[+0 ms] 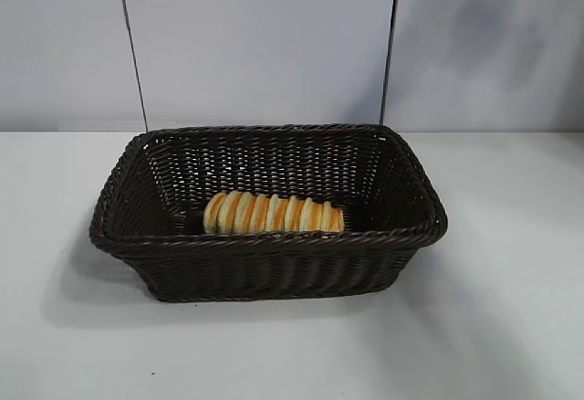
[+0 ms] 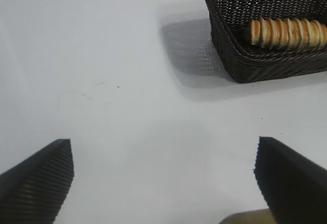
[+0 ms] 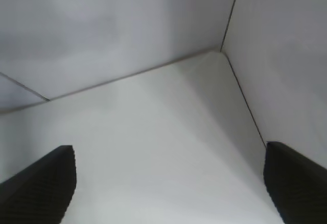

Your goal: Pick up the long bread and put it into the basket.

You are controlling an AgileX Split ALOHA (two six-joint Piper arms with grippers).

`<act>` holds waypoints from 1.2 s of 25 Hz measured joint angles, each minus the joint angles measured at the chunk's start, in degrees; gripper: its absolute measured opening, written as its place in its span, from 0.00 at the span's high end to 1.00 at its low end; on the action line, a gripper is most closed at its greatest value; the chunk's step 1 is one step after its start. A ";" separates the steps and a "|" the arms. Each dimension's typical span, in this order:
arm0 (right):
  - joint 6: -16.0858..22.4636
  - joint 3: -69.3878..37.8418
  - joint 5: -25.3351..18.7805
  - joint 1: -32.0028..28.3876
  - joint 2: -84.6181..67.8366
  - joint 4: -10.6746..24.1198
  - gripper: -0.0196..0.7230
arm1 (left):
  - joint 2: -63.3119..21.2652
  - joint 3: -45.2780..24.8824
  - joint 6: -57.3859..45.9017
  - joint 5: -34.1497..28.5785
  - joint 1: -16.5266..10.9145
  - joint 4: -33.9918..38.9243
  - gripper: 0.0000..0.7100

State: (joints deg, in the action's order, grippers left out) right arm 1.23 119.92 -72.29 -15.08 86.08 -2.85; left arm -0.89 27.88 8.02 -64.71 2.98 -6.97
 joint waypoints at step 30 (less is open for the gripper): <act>-0.77 -80.27 1.83 9.37 -87.25 3.30 0.04 | 0.00 0.00 0.00 0.00 0.00 0.00 0.02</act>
State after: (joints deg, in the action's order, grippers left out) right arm 0.45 39.65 -70.47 -5.72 -1.17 0.44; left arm -0.89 27.88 8.02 -64.71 2.98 -6.97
